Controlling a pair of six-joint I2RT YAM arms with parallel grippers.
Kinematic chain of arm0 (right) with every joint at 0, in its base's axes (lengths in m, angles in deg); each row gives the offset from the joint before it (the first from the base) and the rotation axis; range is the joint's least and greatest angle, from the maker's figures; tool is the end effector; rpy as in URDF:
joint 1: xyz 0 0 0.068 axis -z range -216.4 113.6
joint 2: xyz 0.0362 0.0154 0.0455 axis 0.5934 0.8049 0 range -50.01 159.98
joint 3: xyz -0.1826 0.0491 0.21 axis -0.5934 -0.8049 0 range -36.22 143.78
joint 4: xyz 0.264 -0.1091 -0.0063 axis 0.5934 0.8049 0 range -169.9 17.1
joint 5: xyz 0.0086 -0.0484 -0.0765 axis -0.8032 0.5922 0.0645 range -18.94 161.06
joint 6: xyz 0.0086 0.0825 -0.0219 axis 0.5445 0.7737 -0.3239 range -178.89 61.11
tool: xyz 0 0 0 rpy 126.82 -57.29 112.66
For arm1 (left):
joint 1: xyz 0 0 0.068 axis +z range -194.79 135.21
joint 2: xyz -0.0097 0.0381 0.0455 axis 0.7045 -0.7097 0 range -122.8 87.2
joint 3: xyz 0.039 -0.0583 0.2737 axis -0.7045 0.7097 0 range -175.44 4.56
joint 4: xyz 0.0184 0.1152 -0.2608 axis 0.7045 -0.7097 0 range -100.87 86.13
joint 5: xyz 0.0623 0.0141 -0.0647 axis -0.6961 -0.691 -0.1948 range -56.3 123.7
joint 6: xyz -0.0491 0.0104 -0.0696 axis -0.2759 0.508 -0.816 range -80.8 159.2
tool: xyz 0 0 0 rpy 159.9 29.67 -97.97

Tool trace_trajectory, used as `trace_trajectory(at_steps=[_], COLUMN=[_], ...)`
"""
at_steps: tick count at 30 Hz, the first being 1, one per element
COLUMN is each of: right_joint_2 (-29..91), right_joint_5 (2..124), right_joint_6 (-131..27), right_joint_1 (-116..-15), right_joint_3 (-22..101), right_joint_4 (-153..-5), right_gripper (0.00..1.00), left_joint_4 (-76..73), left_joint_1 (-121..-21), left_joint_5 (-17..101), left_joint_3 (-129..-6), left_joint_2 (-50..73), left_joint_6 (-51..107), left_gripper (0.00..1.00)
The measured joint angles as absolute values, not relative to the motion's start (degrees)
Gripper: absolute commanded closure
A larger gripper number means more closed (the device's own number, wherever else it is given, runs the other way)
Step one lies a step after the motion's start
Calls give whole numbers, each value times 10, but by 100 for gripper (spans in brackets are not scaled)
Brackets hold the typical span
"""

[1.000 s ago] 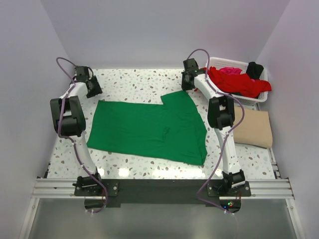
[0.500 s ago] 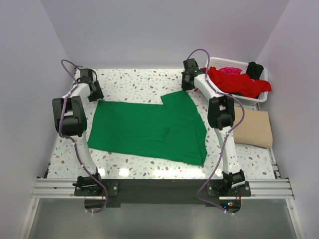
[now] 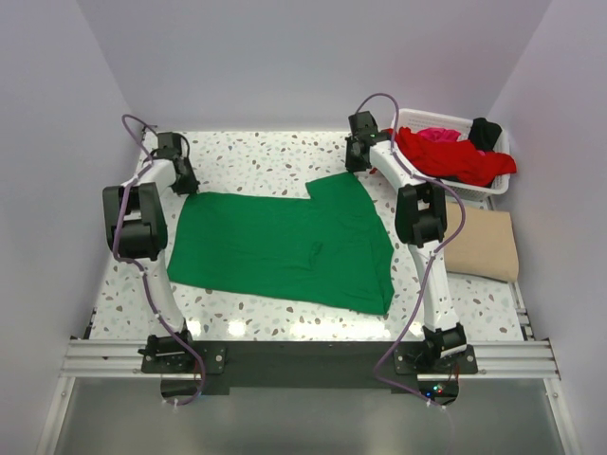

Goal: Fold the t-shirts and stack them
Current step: Fold the tshirt

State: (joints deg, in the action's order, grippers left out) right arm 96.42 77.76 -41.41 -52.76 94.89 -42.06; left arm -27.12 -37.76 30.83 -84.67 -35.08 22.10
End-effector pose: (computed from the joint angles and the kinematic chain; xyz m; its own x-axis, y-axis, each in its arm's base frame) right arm 0.5923 0.1647 0.1319 -0.7964 0.0770 -0.5998 0.0278 0.9955 0.0909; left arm 0.5046 0.0660 0.1234 -0.7451 -0.3878 -0.5427 -0.3860 0.9142 -0.1234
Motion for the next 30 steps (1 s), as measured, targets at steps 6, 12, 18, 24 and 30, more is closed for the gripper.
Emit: trace_trajectory(at_steps=[6,12,18,24,30], right_joint_2=[964,964,966,969,969], right_joint_5=[775,771,758,734,711], right_joint_6=[-418,-413,-399,-379,-360], right_joint_1=[-527,-521,-501,-480,-469], right_joint_3=[949,956,974,1021,1046], right_joint_4=[-420,-407,-385,-386,-410], right_gripper=[100,100,100,100,100], left_joint_4=[-272,-274,-275,-265,-239], left_joint_1=[-382,-382,-382,-382,-382], left_joint_5=[303,302,316,355,400], left_joint_3=[-847,-850,-880,-920,-962], left_joint_2=[-351,-352,-372,-393,-413], left_joint_6=[217,218,213,196,173], left_gripper=[100,100,100,100,100])
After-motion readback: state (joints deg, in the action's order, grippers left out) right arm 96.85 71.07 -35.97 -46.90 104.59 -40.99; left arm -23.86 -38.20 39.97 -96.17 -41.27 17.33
